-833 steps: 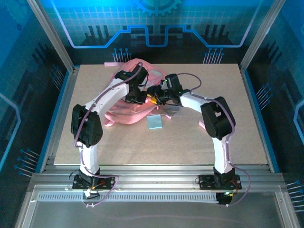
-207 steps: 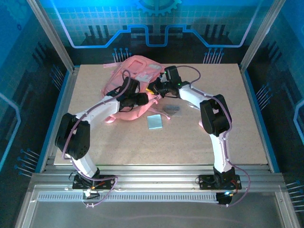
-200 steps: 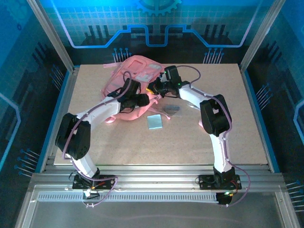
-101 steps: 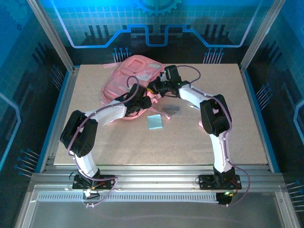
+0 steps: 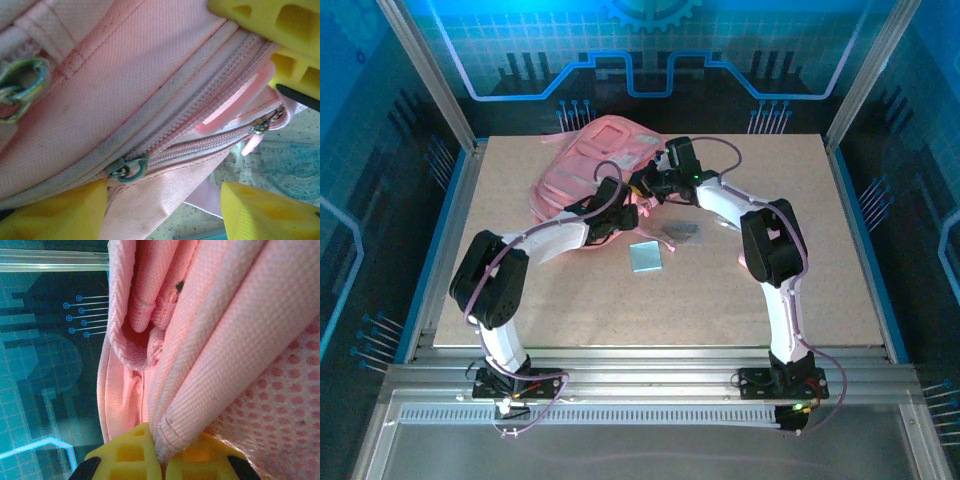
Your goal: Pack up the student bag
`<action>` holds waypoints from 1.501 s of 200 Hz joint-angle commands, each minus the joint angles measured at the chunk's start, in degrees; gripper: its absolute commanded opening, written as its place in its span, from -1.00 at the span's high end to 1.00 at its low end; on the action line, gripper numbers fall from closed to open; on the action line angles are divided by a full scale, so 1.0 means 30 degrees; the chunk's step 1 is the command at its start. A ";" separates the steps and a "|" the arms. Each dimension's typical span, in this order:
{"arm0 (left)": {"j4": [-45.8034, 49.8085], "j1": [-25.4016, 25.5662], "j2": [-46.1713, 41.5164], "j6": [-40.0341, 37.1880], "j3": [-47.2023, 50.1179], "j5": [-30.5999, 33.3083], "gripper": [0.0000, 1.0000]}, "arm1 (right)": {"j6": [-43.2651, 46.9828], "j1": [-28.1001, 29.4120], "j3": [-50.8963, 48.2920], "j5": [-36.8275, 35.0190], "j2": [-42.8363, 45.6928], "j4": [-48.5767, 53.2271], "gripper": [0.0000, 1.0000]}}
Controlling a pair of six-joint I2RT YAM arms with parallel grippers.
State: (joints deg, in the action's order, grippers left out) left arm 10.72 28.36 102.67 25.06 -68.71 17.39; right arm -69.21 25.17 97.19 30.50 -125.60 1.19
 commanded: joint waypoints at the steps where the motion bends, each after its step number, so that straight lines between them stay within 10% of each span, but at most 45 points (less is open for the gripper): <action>1: -0.0103 -0.1162 0.0498 -0.1745 -0.1356 0.3315 -0.17 | 0.0439 -0.0419 0.0849 0.1618 0.1609 -0.0530 1.00; 70: -0.0220 -0.1177 0.1122 -0.1336 -0.1903 0.5162 -0.08 | 0.0715 -0.0043 0.1559 0.1843 0.1350 -0.0250 1.00; 158: -0.3603 -0.1931 0.0807 -0.0867 -0.1097 0.4130 1.00 | 0.0448 -0.0230 0.0468 0.2678 0.1908 -0.0884 1.00; 300: 0.7279 -0.3097 -0.3082 -0.3095 -0.1364 -0.0087 1.00 | 0.3396 -0.1746 0.1399 0.1012 0.1357 0.2275 1.00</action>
State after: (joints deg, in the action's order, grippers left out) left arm 23.14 23.22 96.66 19.03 -70.78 12.08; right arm -63.51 24.29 98.52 34.81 -124.42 5.06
